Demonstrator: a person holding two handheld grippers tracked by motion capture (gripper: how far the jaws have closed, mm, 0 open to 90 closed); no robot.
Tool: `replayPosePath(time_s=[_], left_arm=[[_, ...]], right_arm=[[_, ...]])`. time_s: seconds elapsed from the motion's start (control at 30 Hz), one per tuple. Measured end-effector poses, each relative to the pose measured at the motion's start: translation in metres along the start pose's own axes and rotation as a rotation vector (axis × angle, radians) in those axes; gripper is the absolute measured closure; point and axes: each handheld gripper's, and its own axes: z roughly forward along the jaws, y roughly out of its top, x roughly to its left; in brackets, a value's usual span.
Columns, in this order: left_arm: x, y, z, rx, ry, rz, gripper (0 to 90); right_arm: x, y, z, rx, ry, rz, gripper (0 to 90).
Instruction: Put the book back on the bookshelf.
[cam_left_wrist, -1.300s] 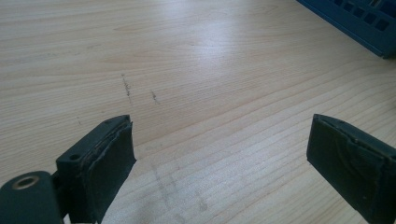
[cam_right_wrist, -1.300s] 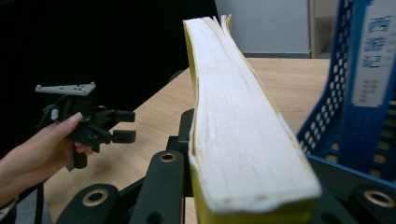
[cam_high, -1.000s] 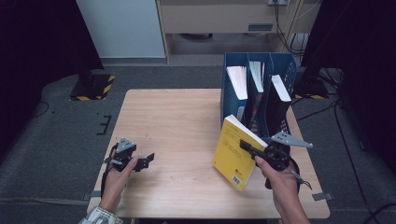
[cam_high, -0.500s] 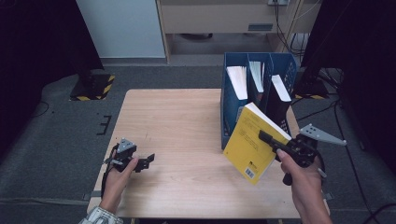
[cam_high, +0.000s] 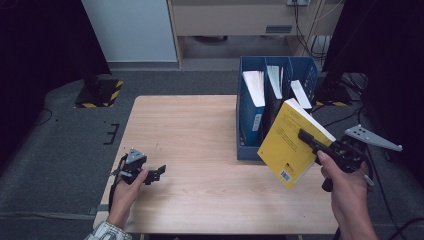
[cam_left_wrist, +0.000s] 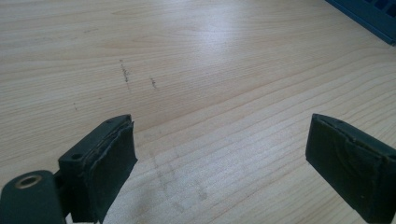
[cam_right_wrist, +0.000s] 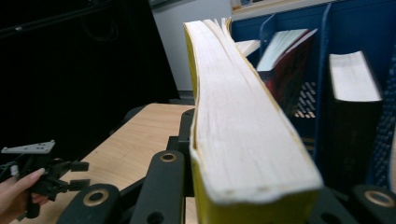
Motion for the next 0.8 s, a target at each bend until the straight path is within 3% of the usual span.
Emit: replayPosePath(time_s=[0.13,0.37,0.8], left_arm=[[0.0,0.0,0.0,-0.001,0.0,0.002,8.2],[0.0,0.0,0.0,0.0,0.0,-0.001,8.2],[0.0,0.0,0.0,0.001,0.0,-0.002,8.2]], right_arm=[[-0.006,0.004,0.0,0.012,-0.041,-0.018,75.1],[-0.016,0.018,0.006,-0.006,-0.082,-0.006,75.2],[-0.03,0.034,0.034,0.011,-0.191,-0.014,75.2]])
